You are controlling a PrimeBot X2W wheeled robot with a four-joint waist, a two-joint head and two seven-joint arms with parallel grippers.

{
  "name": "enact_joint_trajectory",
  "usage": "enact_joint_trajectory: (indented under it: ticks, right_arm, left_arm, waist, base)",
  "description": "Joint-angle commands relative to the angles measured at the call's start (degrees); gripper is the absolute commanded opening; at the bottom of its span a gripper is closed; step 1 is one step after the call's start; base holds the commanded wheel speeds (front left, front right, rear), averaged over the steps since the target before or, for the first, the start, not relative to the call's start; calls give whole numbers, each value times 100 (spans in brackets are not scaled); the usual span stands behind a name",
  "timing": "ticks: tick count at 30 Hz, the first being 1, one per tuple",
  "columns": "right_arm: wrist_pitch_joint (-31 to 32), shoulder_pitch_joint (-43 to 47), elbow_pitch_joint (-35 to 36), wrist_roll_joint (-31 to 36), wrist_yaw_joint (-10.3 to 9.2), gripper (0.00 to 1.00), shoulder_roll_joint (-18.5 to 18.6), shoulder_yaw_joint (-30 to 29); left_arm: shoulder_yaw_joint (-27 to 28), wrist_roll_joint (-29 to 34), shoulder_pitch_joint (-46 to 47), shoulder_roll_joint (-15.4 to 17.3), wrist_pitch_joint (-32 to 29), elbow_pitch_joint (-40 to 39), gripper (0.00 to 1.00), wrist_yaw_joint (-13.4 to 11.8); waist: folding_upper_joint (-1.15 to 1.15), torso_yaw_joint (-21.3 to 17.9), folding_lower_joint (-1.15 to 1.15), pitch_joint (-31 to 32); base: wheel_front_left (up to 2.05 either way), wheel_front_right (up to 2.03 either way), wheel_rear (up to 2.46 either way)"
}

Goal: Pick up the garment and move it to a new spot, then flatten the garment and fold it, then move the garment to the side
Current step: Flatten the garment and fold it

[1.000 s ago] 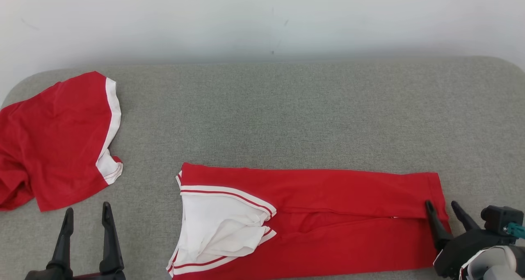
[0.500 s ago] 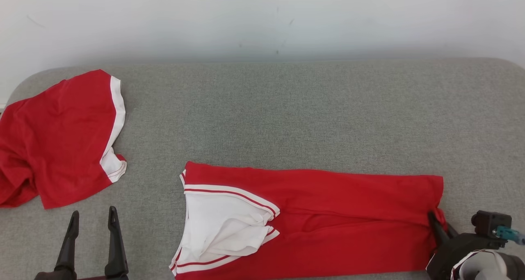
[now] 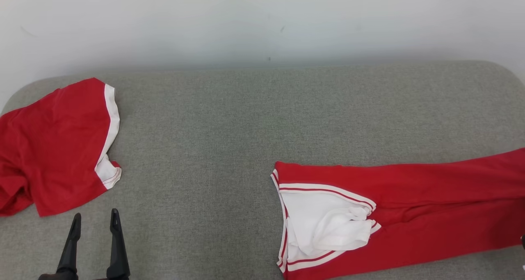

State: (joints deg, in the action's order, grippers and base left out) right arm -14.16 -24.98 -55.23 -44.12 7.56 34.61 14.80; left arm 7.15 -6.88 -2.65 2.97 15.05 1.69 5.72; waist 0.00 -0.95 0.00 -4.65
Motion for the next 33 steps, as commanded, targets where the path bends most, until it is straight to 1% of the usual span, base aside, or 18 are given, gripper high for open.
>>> enact_joint_trajectory:
  ticks: [1,3,12,17,22,26,33]
  right_arm:
    - [-39,-67,30,38,-17,0,30,-8]
    - [-49,-66,113,82,-17,0,36,8]
    - [31,42,867,320,-17,0,-479,366]
    - [223,169,1509,368,-17,0,-935,672]
    - [343,330,2062,453,-17,0,-1334,884]
    - [395,446,2366,501,-17,0,-1640,909]
    - [570,649,2705,674,-17,0,-2251,1092]
  left_arm:
    - [-2,28,-91,-11,17,10,100,-17]
    - [2,23,-103,-11,17,16,100,-47]
    - [-63,-14,-157,-12,17,35,100,-102]
    - [-122,-19,-135,-11,17,64,100,-116]
    - [-219,-69,-93,-10,17,123,100,-144]
    - [-280,-110,-49,-11,17,148,100,-160]
    - [-328,-144,-34,-11,17,182,100,-175]
  waist:
    - [0,-32,0,33]
    - [0,-63,0,58]
    - [0,-167,0,106]
    - [0,-160,0,112]
    - [0,-53,0,110]
    - [0,68,0,93]
    - [0,200,0,47]
  base:
    - [0,0,0]
    - [0,0,0]
    - [0,0,0]
    - [0,0,0]
    - [0,0,0]
    - [0,0,0]
    - [0,0,0]
